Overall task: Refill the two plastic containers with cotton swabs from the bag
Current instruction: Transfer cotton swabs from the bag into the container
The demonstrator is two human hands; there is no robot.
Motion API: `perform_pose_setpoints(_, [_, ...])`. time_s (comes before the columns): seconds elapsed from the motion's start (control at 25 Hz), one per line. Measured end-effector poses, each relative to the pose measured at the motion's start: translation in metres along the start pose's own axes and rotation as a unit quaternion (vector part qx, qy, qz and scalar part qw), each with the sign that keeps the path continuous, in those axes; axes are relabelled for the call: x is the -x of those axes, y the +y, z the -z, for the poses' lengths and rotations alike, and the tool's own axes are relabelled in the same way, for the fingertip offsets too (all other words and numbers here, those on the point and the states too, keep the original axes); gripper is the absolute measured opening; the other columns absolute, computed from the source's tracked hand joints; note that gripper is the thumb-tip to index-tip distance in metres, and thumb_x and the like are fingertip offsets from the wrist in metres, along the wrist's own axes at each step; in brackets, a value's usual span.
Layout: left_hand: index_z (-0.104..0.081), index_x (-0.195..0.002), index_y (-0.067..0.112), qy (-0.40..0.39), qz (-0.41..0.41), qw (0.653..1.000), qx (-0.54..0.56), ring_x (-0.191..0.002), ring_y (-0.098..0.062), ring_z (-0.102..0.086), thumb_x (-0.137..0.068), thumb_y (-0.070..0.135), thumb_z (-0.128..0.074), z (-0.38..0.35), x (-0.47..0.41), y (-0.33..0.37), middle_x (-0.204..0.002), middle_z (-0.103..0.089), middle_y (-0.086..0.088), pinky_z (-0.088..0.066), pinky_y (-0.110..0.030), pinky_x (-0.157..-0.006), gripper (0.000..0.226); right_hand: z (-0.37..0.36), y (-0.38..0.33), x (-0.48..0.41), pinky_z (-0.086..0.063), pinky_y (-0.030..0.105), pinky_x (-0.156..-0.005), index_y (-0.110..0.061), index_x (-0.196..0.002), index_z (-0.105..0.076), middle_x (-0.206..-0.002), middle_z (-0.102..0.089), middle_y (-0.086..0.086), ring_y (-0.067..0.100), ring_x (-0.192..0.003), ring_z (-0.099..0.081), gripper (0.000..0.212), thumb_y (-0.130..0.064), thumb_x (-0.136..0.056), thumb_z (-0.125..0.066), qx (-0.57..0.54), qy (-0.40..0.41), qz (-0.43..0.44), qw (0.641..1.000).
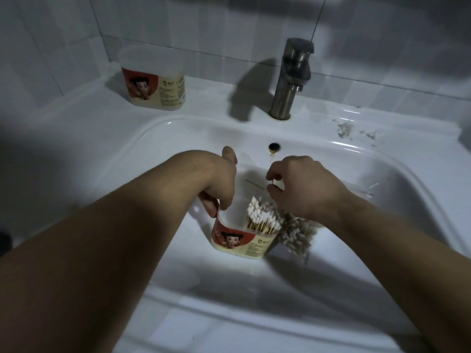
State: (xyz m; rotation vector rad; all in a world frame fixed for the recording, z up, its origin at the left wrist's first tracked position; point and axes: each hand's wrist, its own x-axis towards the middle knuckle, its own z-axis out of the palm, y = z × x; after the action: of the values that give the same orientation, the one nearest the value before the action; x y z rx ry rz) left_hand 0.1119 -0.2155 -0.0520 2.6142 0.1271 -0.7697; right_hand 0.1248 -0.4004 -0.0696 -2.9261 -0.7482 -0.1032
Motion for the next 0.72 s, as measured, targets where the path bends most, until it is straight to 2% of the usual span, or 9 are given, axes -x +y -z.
perform_pose_setpoints(0.12, [0.006, -0.155, 0.023, -0.002, -0.002, 1.000, 0.004, -0.060, -0.020, -0.076, -0.089, 0.002, -0.070, -0.0005, -0.0007, -0.0002, -0.081, -0.077, -0.019, -0.064, -0.043, -0.079, 0.103, 0.0004, 0.0024, -0.0011, -0.049, 0.032, -0.080, -0.028, -0.118, -0.068, -0.111, -0.060, -0.001, 0.022, -0.100, -0.061, 0.039, -0.051, -0.087, -0.067, 0.019, -0.017, -0.010, 1.000])
perform_pose_setpoints(0.2, [0.005, -0.155, 0.023, -0.004, -0.001, 1.000, 0.004, -0.062, -0.020, -0.076, -0.089, 0.002, -0.070, -0.0007, -0.0010, 0.0004, -0.080, -0.077, -0.020, -0.064, -0.043, -0.080, 0.102, 0.0009, 0.0028, -0.0009, -0.051, 0.032, -0.081, -0.030, -0.119, -0.067, -0.110, -0.063, -0.002, 0.022, -0.100, -0.061, 0.045, -0.057, -0.084, -0.069, 0.031, -0.037, -0.021, 0.999])
perform_pose_setpoints(0.52, [0.006, -0.155, 0.024, -0.008, 0.005, 1.000, 0.000, -0.063, -0.021, -0.076, -0.089, 0.001, -0.068, -0.0010, -0.0032, 0.0008, -0.076, -0.077, -0.018, -0.064, -0.044, -0.081, 0.102, 0.0002, 0.0012, -0.0032, -0.055, 0.038, -0.080, -0.026, -0.112, -0.059, -0.104, -0.067, 0.002, 0.025, -0.092, -0.063, 0.042, -0.051, -0.082, -0.075, 0.031, -0.038, -0.060, 0.997])
perform_pose_setpoints(0.72, [0.007, -0.155, 0.022, -0.010, 0.002, 1.000, 0.005, -0.062, -0.022, -0.076, -0.089, 0.000, -0.067, -0.0014, -0.0022, 0.0021, -0.077, -0.076, -0.019, -0.064, -0.042, -0.079, 0.101, -0.0045, -0.0026, -0.0021, -0.052, 0.034, -0.079, -0.033, -0.110, -0.065, -0.103, -0.068, -0.002, 0.024, -0.095, -0.064, 0.039, -0.062, -0.083, -0.068, 0.055, -0.040, -0.045, 0.997])
